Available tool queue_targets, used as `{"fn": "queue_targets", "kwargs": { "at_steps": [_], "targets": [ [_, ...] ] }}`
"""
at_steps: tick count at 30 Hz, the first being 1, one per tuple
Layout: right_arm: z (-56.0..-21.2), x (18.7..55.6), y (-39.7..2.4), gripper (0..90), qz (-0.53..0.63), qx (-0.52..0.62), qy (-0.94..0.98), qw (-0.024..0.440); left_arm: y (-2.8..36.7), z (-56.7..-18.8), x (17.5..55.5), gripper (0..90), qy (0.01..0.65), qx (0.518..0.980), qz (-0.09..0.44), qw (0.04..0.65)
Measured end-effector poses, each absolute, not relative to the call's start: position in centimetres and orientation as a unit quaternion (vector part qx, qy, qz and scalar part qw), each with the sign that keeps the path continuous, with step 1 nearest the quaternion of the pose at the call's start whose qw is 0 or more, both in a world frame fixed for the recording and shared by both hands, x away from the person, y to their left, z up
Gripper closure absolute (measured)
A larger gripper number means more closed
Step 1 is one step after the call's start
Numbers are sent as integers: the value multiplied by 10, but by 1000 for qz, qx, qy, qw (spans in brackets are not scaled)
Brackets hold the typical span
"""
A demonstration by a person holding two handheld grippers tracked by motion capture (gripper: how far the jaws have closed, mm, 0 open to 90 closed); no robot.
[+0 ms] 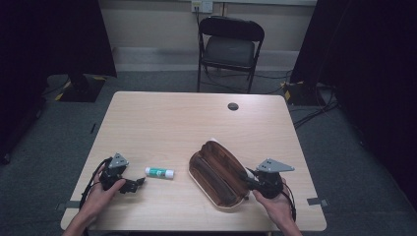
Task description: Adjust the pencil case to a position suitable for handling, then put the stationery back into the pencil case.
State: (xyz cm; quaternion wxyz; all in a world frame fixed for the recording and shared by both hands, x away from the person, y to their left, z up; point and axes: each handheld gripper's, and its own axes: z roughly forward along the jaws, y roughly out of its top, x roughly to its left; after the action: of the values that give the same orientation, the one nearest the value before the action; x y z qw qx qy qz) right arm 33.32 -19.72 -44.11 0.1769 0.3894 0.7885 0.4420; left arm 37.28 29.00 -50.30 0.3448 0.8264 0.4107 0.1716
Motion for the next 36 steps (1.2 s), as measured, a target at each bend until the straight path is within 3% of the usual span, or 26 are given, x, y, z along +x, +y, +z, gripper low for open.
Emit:
{"fn": "queue_targets", "kwargs": {
  "at_steps": [5,11,22,27,31,36],
  "targets": [
    [-445,327,-202,682,435,398,787,181,290,-503,373,0,411,826,172,346],
    [-447,328,-204,759,436,394,791,170,290,-503,373,0,411,826,171,345],
    [-443,329,-210,773,451,358,805,145,290,-503,373,0,409,827,170,346],
    [-445,335,-211,742,448,359,805,152,290,-503,373,0,410,827,172,345],
    [-445,338,-215,600,436,395,791,170,290,-503,373,0,411,826,173,345],
    [-446,338,-218,654,410,425,782,198,290,-503,373,0,412,825,172,346]
  ]
}}
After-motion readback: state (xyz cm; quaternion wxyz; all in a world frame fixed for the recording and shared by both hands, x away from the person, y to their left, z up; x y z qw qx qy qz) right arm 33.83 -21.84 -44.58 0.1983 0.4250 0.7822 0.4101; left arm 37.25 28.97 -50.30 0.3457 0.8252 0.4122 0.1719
